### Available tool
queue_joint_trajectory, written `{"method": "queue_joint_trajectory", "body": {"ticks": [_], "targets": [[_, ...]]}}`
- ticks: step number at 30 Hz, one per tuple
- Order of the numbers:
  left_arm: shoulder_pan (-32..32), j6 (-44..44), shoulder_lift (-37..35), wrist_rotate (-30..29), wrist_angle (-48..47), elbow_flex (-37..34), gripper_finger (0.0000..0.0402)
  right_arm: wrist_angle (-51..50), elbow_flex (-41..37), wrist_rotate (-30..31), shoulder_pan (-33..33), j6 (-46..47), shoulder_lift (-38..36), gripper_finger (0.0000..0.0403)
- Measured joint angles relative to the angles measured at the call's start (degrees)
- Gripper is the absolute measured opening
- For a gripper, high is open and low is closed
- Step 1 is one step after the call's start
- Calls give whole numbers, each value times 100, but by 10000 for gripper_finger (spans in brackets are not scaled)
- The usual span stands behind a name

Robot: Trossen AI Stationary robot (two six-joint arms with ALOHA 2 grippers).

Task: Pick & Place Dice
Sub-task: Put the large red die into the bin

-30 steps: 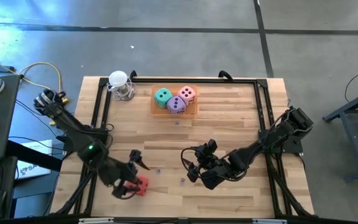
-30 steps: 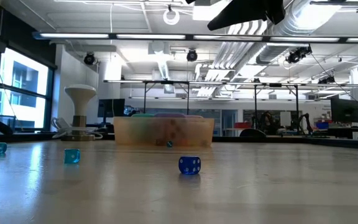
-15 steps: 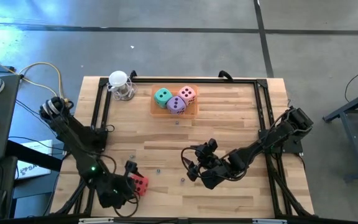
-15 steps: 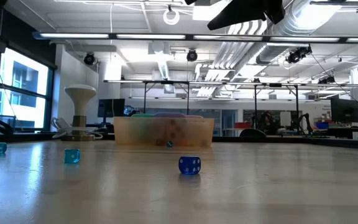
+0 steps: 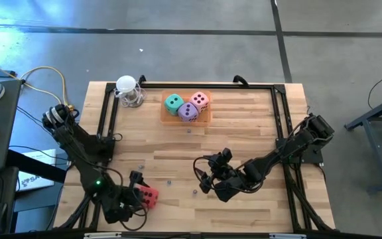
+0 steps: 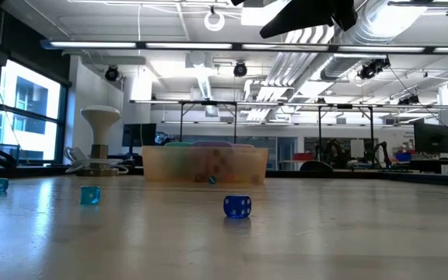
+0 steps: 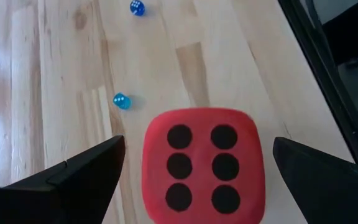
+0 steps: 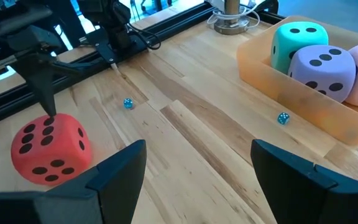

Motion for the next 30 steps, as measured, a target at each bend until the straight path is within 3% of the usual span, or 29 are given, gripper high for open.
{"method": "queue_joint_trajectory", "body": {"ticks": [20, 30], "targets": [[-236, -370, 5, -299, 9, 0, 400, -2, 0, 19, 0, 0, 0, 282], [-234, -388, 562, -271, -4, 0, 400, -2, 0, 19, 0, 18, 0, 282]]}}
